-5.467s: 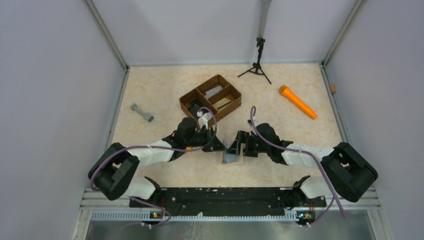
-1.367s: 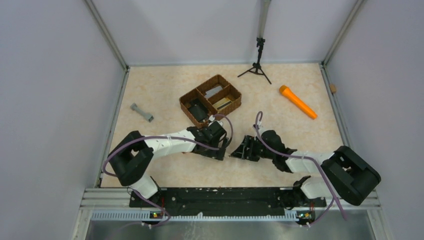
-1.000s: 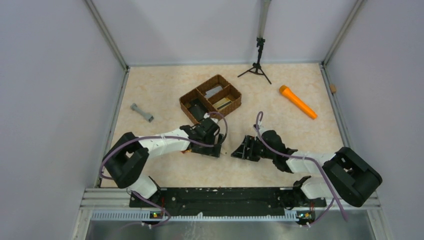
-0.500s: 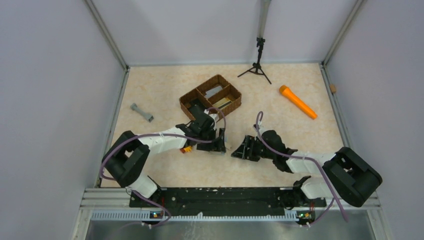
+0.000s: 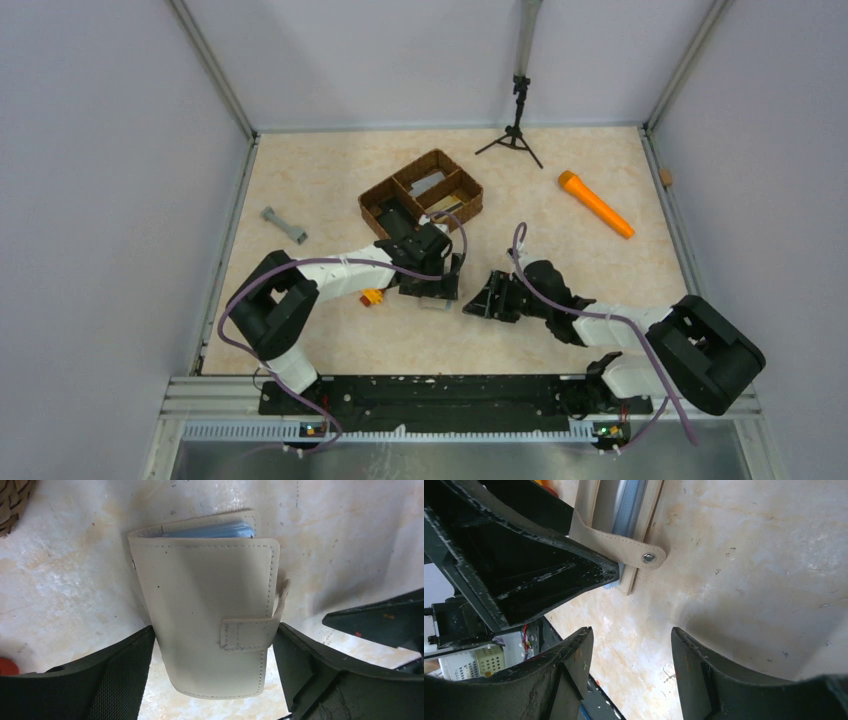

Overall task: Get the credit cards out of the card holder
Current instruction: Pick up the card holder from the center of the board.

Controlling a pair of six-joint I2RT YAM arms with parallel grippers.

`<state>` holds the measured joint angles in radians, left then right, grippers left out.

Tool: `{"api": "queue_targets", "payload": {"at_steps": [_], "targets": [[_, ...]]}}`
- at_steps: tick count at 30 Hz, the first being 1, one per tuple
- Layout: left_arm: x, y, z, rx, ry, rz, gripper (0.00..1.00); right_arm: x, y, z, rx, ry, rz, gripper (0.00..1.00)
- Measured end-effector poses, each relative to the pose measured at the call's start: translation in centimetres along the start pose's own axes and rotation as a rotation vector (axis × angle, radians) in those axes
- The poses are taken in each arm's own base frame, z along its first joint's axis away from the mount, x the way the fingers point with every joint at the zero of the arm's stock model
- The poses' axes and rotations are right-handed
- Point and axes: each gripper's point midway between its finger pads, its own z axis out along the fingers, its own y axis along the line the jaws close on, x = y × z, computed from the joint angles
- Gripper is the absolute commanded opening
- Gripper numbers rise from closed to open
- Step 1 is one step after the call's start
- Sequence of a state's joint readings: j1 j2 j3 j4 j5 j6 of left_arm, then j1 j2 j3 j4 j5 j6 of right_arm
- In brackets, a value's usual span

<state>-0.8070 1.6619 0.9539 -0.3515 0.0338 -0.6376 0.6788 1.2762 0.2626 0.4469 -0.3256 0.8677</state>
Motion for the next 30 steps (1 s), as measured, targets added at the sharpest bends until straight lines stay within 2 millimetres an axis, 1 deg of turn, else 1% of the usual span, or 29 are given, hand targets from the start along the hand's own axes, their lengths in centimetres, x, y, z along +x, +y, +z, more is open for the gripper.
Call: {"api": "queue_targets", "payload": {"at_steps": [4, 6, 7, 11, 13, 17, 18, 20, 21, 22, 23, 26, 29, 30], "targets": [[-0.1, 0.4, 0.4, -0.077, -0.006, 0.021, 0.68, -0.1, 0.0, 0.0, 0.002, -0.003, 0.0, 0.59], [-0.1, 0.9, 0.5, -0.104, -0.011, 0.025, 0.6, -0.1, 0.1, -0.1, 0.0, -0.005, -0.001, 0.59], [-0.1, 1.1, 0.5, -0.115, -0.011, 0.027, 0.57, -0.2, 0.1, -0.1, -0.002, -0.007, -0.002, 0.59], [0.0, 1.3, 0.6, -0.126, -0.009, 0.024, 0.5, -0.3, 0.2, -0.2, -0.003, -0.013, -0.003, 0.59], [0.1, 1.4, 0.7, -0.131, -0.003, 0.024, 0.43, -0.3, 0.2, -0.2, -0.001, -0.015, -0.003, 0.58], [0.3, 1.5, 0.9, -0.134, 0.001, 0.025, 0.35, -0.4, 0.3, -0.3, -0.004, -0.018, -0.005, 0.58], [0.3, 1.6, 0.9, -0.134, 0.001, 0.025, 0.31, -0.4, 0.3, -0.4, -0.003, -0.017, -0.005, 0.58], [0.3, 1.6, 0.9, -0.135, 0.001, 0.025, 0.22, -0.4, 0.3, -0.4, -0.003, -0.018, -0.005, 0.58], [0.3, 1.6, 0.9, -0.135, 0.002, 0.025, 0.14, -0.4, 0.3, -0.4, -0.002, -0.018, -0.005, 0.58], [0.3, 1.6, 0.9, -0.135, 0.002, 0.025, 0.1, -0.4, 0.3, -0.4, 0.0, -0.018, -0.004, 0.58], [0.4, 1.6, 0.9, -0.134, 0.002, 0.025, 0.08, -0.4, 0.3, -0.4, 0.0, -0.018, -0.004, 0.59], [0.3, 1.5, 0.8, -0.109, -0.005, 0.022, 0.07, -0.4, 0.3, -0.4, 0.001, -0.018, -0.004, 0.59], [0.2, 1.5, 0.3, -0.055, -0.025, 0.003, 0.13, -0.3, 0.2, -0.4, 0.002, -0.017, -0.003, 0.59], [0.1, 1.5, 0.2, -0.033, -0.033, -0.006, 0.14, -0.3, 0.2, -0.4, 0.004, -0.017, -0.003, 0.59]]}}
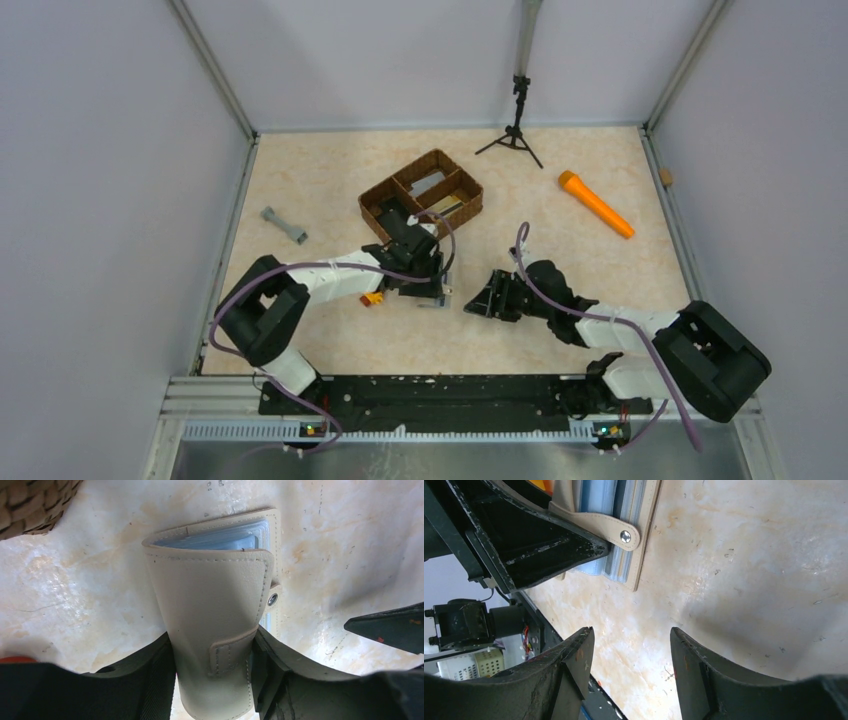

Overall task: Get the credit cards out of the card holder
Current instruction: Pick up the card holder from the center of the board.

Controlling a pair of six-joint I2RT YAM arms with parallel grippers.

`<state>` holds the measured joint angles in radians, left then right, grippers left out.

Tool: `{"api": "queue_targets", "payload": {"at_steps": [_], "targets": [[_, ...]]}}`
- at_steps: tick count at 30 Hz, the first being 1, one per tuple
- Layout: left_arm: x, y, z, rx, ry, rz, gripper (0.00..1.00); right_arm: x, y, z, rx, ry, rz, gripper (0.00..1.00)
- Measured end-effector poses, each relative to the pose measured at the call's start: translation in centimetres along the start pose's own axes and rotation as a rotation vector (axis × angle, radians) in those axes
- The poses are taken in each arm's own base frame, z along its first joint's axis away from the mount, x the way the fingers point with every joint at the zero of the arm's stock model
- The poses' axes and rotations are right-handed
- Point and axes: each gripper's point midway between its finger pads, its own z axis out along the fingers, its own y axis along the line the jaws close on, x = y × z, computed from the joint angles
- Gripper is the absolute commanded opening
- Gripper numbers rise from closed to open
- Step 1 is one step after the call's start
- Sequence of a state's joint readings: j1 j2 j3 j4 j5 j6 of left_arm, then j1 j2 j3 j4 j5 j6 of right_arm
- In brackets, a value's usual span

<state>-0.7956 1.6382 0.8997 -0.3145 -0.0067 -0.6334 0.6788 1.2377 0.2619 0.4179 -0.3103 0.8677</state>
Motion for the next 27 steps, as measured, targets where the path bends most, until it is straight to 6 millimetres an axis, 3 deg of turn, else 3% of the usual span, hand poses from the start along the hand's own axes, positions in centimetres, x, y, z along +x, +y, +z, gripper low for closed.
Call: {"api": "queue_targets", "payload": {"at_steps": [4, 8, 15, 17, 27], "targets": [[-0.1, 0.2, -0.3, 0.078, -0.014, -0.036, 0.02, 0.0, 0.0, 0.0, 0.002, -0.002, 0.0, 0.59], [-0.2, 0.3, -0.4, 0.131, -0.013, -0.063, 0.0, 0.0, 0.0, 0.0, 0.001, -0.002, 0.0, 0.61], [0.5, -0.6, -0.6, 0.245, -0.008, -0.088, 0.0, 0.0, -0.1, 0.0, 0.005, 0.0, 0.003, 0.87], [1.1, -0.5, -1.0, 0.28, -0.004, -0.107, 0.0, 0.0, -0.1, 0.0, 0.006, -0.001, 0.004, 0.9], [3.7, 0.0, -2.9, 0.442, -0.003, -0.214, 0.0, -0.3, 0.5, 0.0, -0.051, -0.019, 0.074, 0.86]]}}
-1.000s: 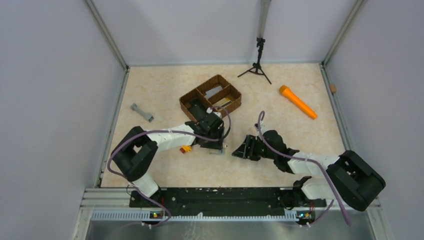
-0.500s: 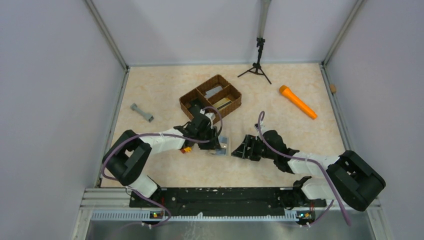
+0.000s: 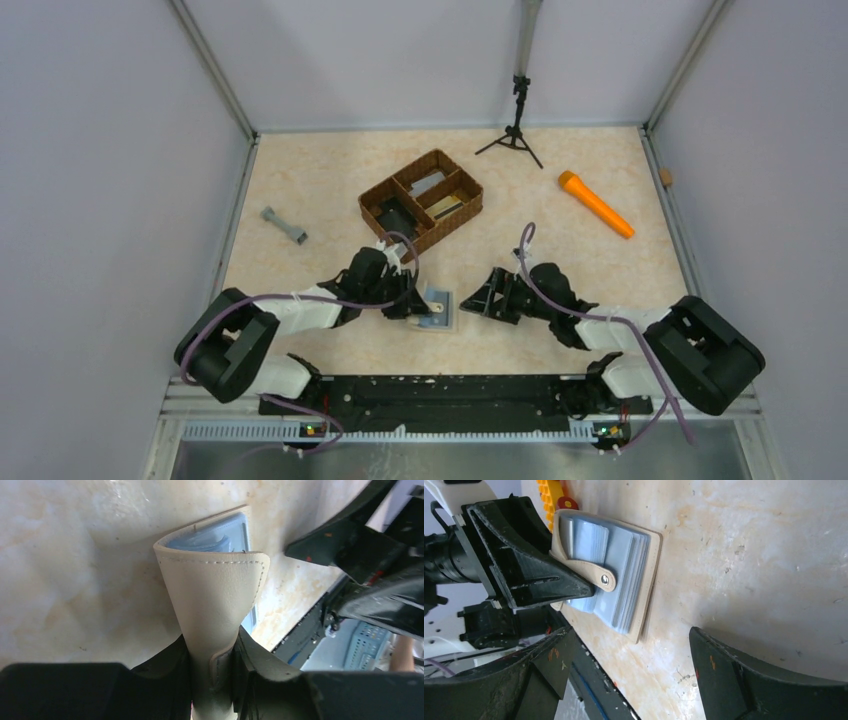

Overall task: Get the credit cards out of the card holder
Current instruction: Pick up the card holder from the center of the board.

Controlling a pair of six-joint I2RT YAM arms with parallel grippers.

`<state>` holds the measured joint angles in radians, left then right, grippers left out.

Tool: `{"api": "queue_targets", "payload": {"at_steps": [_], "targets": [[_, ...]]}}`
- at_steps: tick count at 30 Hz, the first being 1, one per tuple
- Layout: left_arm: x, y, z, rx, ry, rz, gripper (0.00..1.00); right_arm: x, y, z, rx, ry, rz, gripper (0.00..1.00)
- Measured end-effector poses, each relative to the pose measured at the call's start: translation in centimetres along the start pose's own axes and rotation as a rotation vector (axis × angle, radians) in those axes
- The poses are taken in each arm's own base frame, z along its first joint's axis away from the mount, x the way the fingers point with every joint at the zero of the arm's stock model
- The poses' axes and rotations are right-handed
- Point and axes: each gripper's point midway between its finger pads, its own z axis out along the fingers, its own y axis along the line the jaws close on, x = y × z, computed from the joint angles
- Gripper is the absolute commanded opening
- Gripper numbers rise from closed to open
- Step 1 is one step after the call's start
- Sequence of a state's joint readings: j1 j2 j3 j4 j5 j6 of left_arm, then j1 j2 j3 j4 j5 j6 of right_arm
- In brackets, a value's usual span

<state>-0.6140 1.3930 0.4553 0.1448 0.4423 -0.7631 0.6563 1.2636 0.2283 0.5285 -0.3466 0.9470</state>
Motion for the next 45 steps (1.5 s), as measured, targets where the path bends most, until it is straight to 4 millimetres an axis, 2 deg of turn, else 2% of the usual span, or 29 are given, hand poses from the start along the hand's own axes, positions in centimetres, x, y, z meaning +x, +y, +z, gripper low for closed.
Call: {"api": "queue_targets", "payload": {"at_steps": [4, 11, 22, 26, 32, 34, 38, 43, 45], "targets": [[-0.1, -1.3, -0.9, 0.085, -0.044, -0.007, 0.0, 0.7, 0.2, 0.0, -0.052, 0.021, 0.049, 0.85], [-1.6, -4.2, -2.4, 0.223, -0.137, 0.014, 0.0, 1.0, 1.7, 0.2, -0.146, 0.048, 0.077, 0.86], [-3.1, -6.4, -4.6, 0.37, -0.258, -0.03, 0.0, 1.0, 2.8, -0.2, -0.189, 0.052, 0.096, 0.97], [-4.2, -8.9, -6.4, 0.471, -0.316, -0.018, 0.0, 0.4, 4.1, -0.7, -0.234, 0.035, 0.104, 0.97], [-4.7, -11.6, -8.8, 0.588, -0.348, -0.013, 0.0, -1.1, 7.9, -2.5, -0.36, -0.01, 0.119, 0.97], [-4.7, -12.1, -9.2, 0.61, -0.342, -0.018, 0.0, -1.8, 9.5, -3.5, -0.413, -0.038, 0.103, 0.94], [-4.6, -12.7, -9.7, 0.64, -0.334, -0.023, 0.0, -3.0, 11.8, -4.9, -0.469, -0.08, 0.061, 0.8], [-4.6, -14.5, -11.0, 0.744, -0.321, -0.012, 0.0, -3.9, 13.0, -5.2, -0.478, -0.098, 0.048, 0.75], [-4.5, -15.1, -11.3, 0.78, -0.311, -0.009, 0.0, -3.9, 12.9, -5.2, -0.474, -0.095, 0.051, 0.65]]}}
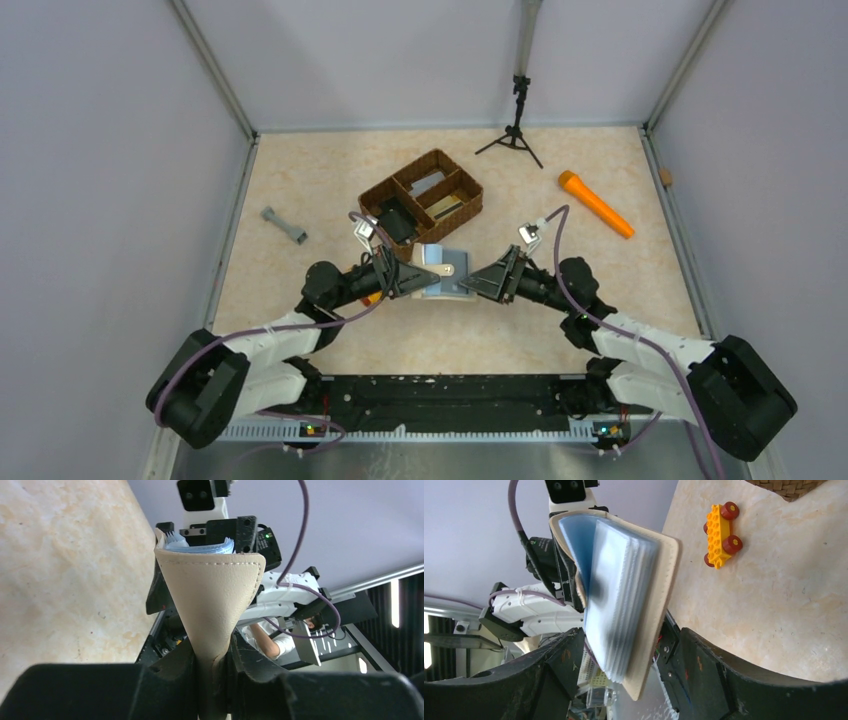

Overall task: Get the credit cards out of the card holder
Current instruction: Pick up the card holder from the center of the board, then place the card holder at the center of the board.

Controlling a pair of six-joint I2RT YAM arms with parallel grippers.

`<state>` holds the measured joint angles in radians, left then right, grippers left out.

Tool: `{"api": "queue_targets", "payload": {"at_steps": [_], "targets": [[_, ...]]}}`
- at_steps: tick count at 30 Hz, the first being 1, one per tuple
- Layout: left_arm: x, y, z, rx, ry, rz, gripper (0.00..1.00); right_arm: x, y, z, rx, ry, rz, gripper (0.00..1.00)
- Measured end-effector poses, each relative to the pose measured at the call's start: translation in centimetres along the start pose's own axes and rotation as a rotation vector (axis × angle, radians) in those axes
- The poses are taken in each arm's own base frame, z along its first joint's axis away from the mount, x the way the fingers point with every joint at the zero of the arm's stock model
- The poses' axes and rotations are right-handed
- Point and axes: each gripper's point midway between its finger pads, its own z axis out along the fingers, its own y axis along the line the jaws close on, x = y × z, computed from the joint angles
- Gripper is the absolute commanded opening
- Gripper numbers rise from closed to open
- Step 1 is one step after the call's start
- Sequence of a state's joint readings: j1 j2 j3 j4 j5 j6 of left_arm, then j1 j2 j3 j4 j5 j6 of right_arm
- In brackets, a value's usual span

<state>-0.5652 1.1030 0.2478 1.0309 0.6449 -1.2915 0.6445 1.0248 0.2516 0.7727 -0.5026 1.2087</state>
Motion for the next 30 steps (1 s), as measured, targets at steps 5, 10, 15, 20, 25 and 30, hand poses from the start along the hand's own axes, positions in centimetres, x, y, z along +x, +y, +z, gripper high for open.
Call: {"api": "queue_targets", "payload": {"at_steps": [5, 10, 15, 20, 25, 30], "targets": [[0.4, -0.8, 0.2, 0.055, 0.028, -0.019, 0.0, 0.0, 0.1, 0.0, -0.001, 0.003, 0.011, 0.34], [0.5, -0.7, 0.2, 0.057, 0.036, -0.018, 0.23, -0.2, 0.4, -0.1, -0.01, -0.007, 0.015, 0.1], [0.8, 1.4, 0.2, -0.026, 0.055, -0.007, 0.84, -0.8, 0.4, -0.3, 0.033, -0.015, -0.03, 0.0], [0.9, 2.3, 0.2, -0.125, 0.083, 0.068, 0.99, -0.8, -1.7, -0.6, 0.166, -0.001, -0.083, 0.0], [0.0, 2.6, -0.2, -0.211, 0.068, 0.166, 0.99, -0.6, -3.1, -1.1, 0.25, 0.024, -0.123, 0.0], [0.4, 4.6, -0.2, -0.282, 0.102, 0.162, 0.99, -0.2, -3.7, -1.4, 0.274, 0.042, -0.125, 0.0]]}}
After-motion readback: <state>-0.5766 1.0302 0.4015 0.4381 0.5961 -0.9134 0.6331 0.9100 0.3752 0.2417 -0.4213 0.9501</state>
